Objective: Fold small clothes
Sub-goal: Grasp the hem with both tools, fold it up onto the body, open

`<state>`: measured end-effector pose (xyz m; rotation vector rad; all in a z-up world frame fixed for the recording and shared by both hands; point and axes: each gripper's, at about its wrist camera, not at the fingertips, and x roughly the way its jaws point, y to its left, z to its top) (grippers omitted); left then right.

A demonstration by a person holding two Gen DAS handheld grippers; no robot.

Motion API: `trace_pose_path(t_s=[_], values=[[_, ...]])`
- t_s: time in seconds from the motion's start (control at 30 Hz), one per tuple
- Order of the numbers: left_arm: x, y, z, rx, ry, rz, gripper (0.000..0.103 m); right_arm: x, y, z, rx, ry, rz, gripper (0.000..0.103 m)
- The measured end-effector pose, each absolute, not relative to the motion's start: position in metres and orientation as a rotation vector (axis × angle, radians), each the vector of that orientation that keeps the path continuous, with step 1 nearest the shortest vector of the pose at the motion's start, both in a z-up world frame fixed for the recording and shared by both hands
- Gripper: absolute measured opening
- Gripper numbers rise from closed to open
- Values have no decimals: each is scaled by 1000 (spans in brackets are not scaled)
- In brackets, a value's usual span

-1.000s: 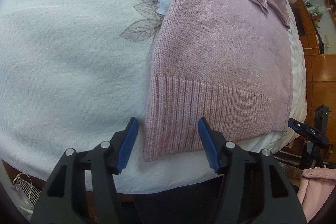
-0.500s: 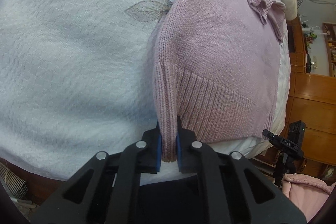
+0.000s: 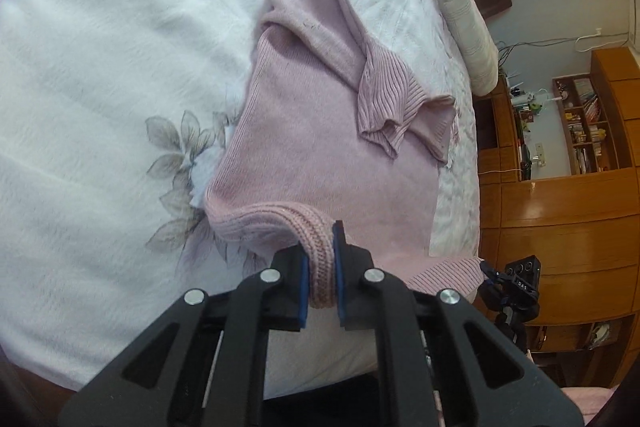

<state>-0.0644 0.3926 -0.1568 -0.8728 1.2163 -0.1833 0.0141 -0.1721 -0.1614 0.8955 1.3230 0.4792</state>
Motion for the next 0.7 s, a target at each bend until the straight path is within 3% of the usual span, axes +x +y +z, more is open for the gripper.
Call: trace_pose_path(t_s=[0.3, 0.57, 0.67, 0.7], values=[[22, 415, -208, -888, 1272, -45, 8, 109, -167, -221, 944, 1405, 358, 10], [54, 424, -249, -939, 1345, 14, 12, 146, -162, -254, 919, 1483, 304, 10], [58, 428, -251, -982, 1367, -12, 13, 150, -161, -254, 886, 1508, 316, 15], [58, 430, -250, -1002, 1372, -30, 16, 152, -161, -253, 884, 1516, 323, 23]])
